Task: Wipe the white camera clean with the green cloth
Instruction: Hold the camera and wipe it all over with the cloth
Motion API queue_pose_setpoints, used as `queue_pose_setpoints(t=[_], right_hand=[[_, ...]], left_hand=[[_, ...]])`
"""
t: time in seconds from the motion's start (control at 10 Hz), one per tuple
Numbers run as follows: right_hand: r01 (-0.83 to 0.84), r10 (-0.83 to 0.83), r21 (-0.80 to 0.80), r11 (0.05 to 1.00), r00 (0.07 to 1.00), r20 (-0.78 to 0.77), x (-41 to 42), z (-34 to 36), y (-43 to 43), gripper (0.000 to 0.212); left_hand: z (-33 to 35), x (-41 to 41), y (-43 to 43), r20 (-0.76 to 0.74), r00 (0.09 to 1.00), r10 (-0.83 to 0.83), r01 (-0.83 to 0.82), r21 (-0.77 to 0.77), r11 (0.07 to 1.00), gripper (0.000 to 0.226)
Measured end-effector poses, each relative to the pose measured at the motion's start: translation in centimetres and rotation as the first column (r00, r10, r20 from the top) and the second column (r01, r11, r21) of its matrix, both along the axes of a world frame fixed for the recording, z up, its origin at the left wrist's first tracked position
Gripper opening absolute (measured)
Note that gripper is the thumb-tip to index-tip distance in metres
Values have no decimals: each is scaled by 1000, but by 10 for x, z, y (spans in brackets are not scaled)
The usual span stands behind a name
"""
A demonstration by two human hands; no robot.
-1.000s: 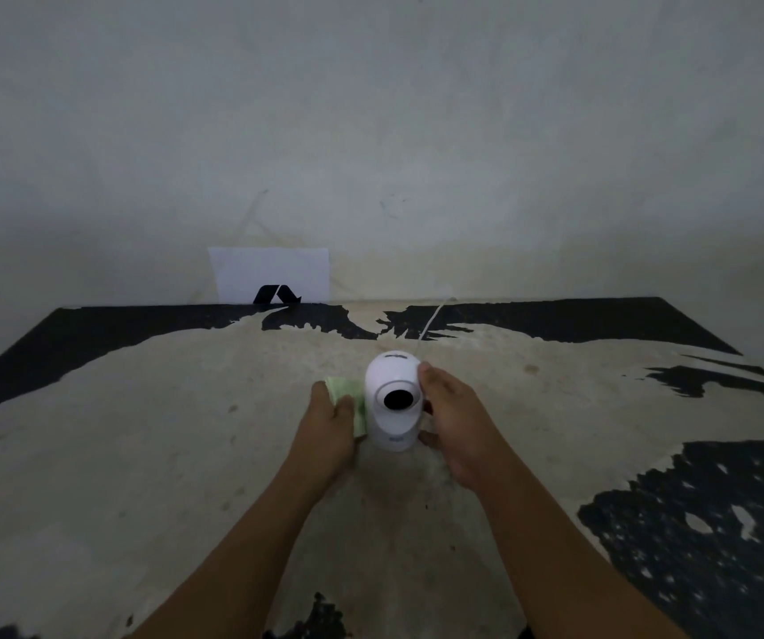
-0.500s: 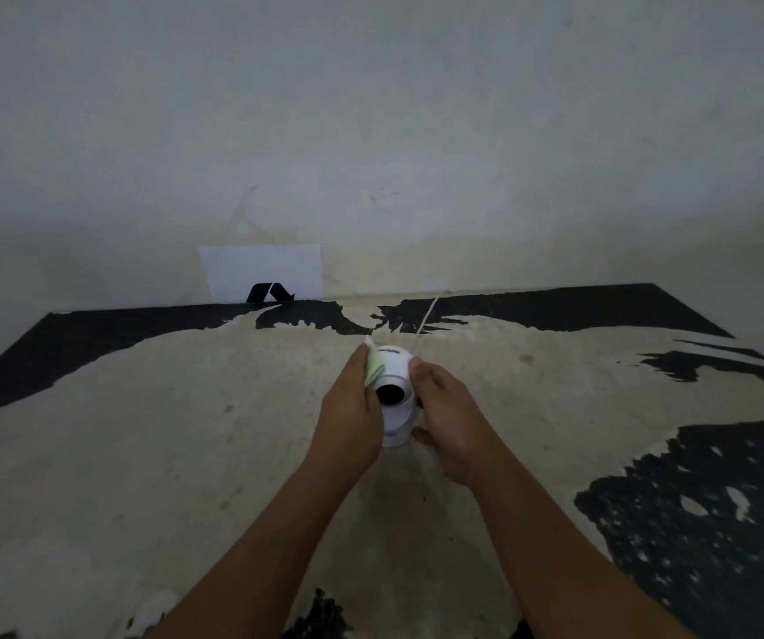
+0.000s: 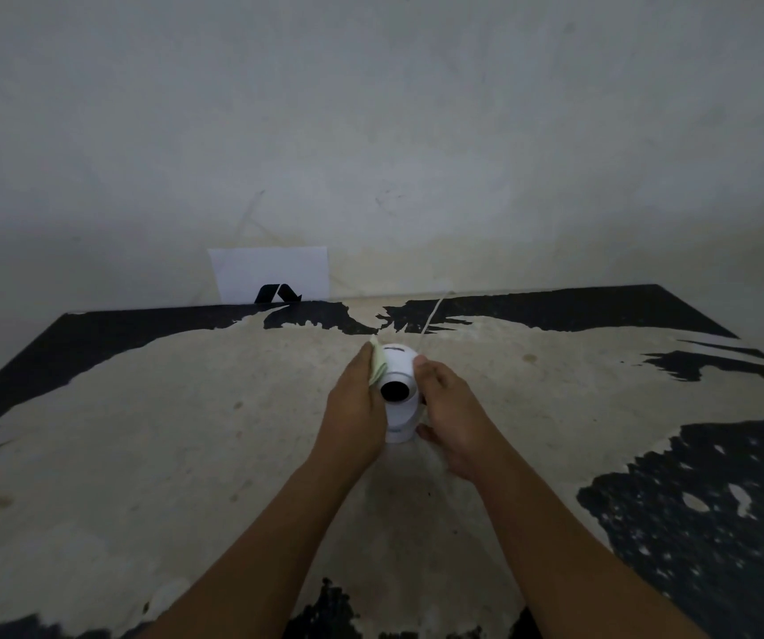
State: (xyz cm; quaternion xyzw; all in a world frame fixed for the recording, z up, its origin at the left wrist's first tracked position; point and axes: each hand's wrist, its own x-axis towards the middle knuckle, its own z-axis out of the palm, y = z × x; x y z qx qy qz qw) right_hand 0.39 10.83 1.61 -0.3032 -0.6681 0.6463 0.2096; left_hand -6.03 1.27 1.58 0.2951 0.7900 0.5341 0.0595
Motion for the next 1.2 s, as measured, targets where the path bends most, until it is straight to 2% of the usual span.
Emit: queue_pose_setpoints(t=[0.2,0.3,0.4,0.5,0.6,0.7,0.8,0.9,1.0,1.1,1.2], right_hand=[[-8,7,45,999,1000,15,-1,-1,0,41],[-12,11,70,997,1000,20,-2,-3,0,42],[-23,22,98,995,1000,11,-3,-5,0,43],[-33,32,98,995,999,14,-2,-5,2,42],[-30,28,93,995,999,19,-2,-5,2,42],[-21,20,88,996,1000,14,-3,-4,1,43],[-23,21,106,994,1000,19,-3,-4,0,44],[-40,36,122,992,999,39,0,-3,1,44],[-52,49,111,993,998,31,2,0,2,43],[68,-62,255,964,998,-34,12,12,0,37],[90,-50,285,954,988,-145,23,26,0,35]], left_hand=[[-23,-1,2,91,995,42,-31,-111,993,36],[-23,2,-1,29,999,41,-35,-207,978,38],[0,3,-4,-46,999,22,-26,-81,996,47],[13,4,-4,-124,992,-9,2,-57,998,54],[8,9,-9,-111,994,-10,-2,-111,994,56],[-1,13,-12,-32,999,2,-8,-179,984,53],[-12,21,-20,-17,1000,-26,20,-295,955,47],[-14,27,-38,92,993,-73,96,-282,954,41],[-6,31,-51,280,946,-164,196,-88,977,38],[17,31,-61,343,904,-255,253,51,966,27],[34,28,-60,264,932,-246,242,51,969,24]])
